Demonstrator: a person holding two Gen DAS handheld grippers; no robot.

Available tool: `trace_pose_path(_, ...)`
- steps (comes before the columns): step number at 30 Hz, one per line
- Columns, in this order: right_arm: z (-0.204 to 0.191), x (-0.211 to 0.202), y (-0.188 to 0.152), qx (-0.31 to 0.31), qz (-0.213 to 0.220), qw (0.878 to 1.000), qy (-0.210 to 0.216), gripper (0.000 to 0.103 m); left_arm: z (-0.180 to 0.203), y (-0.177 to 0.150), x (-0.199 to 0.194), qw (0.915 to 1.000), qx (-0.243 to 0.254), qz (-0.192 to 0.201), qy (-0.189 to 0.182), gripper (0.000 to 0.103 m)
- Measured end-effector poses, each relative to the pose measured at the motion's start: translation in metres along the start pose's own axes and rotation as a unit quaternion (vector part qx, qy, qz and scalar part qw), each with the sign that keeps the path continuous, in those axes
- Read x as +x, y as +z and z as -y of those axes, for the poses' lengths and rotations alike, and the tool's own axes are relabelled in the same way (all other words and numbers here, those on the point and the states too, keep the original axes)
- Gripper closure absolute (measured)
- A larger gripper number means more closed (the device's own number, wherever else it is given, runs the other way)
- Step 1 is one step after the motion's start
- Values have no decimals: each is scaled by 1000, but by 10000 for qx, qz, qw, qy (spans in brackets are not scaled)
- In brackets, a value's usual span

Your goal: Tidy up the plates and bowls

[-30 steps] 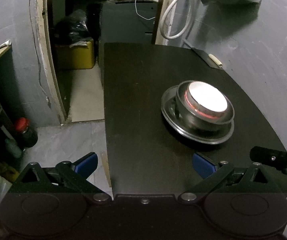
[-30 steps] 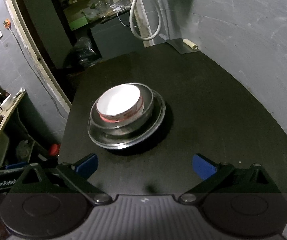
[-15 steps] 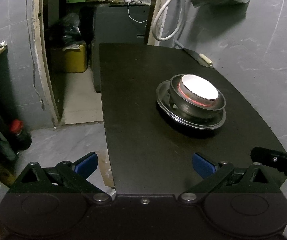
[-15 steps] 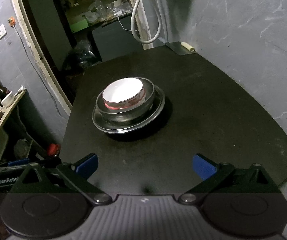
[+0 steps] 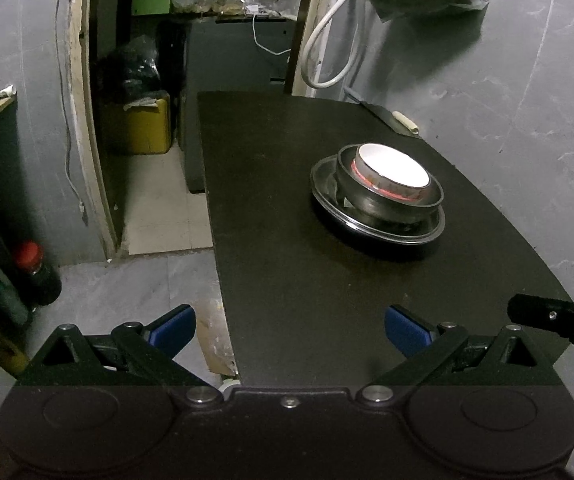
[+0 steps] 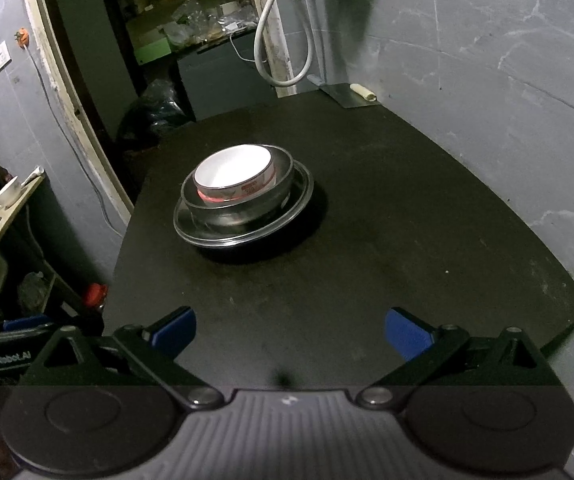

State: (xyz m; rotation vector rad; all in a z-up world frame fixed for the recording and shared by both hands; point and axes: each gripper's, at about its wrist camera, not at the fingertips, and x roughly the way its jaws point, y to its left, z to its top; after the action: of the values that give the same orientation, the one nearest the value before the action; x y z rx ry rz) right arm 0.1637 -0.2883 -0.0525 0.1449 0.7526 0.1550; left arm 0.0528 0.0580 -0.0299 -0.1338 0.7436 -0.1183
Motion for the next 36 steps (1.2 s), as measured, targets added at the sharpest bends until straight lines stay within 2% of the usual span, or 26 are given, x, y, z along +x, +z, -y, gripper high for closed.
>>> trace_pose_path(14, -1, 0, -7, -168, -12, 9999, 26, 0, -2, -9, -7, 9998, 41, 166, -41, 2)
trace_pose_path(25, 1, -2, -16, -356, 216, 9991, 118, 0, -3, -17, -12, 9993, -40, 350, -116, 2)
trace_pose_path(36, 4, -2, -22, -490, 342, 9982, 67, 0, 0, -26, -13, 9989, 104, 450, 58, 2)
